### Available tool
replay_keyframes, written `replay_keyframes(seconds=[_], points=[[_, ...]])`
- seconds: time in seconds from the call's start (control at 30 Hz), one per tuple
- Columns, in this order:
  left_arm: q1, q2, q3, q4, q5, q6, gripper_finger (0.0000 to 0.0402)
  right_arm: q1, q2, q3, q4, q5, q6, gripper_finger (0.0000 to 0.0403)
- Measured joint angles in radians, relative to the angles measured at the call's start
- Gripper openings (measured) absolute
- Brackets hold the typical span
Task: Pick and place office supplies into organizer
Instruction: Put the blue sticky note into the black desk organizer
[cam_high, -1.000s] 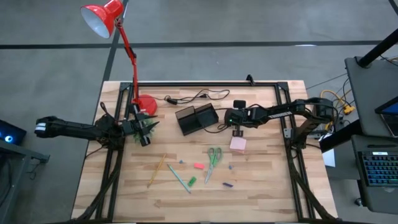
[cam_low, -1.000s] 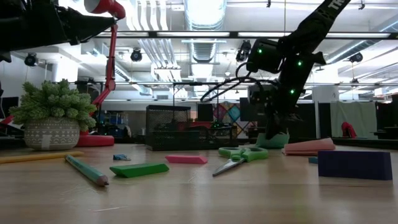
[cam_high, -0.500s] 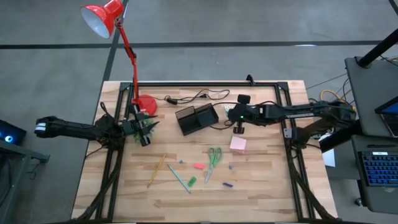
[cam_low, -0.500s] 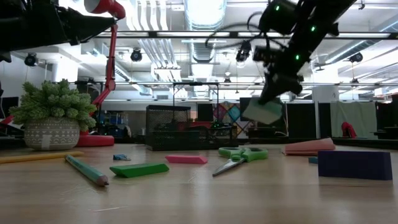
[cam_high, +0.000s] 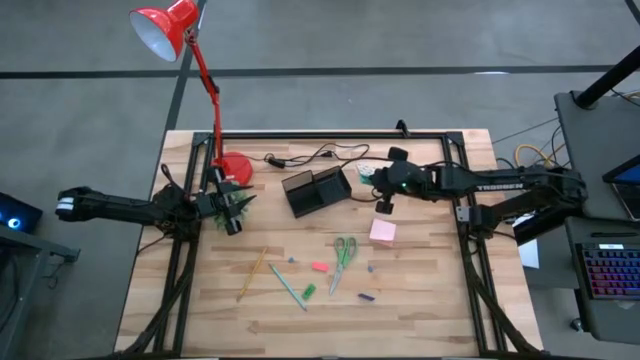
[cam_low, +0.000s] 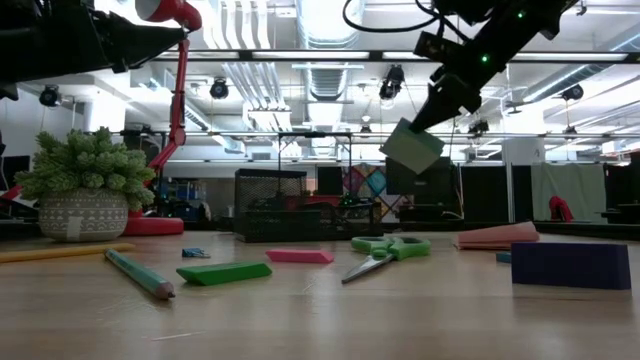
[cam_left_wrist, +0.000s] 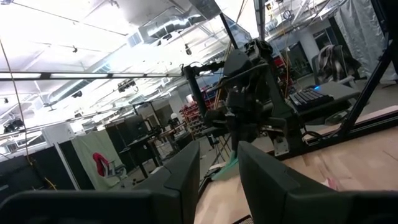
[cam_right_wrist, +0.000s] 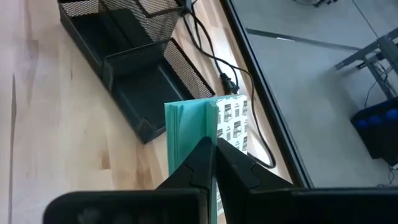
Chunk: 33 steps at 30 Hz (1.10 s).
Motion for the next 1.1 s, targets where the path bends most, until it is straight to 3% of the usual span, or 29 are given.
replay_keyframes(seconds=[0.2,0.37,0.7,1.1], points=[[0.000,0.000,0.000,0.001,0.000,0.000,0.0096,0.000,0.021,0.000,0.036,-0.045,0.001,0.0009],[0.000,0.000,0.000,0.000,0.000,0.000,0.0096,0.001,0.047,0.000,0.123,-0.122,-0.003,0.0009],[0.000,0.001,0.000,0.000,0.000,0.000,0.0096,0.000,0.154,0.000,0.312,-0.177,-0.062,0.0008],[0.000,0.001,0.000,0.000,0.000,0.000,0.0096,0.002,0.331,0.000,0.489,-0.179,-0.227,0.0009]])
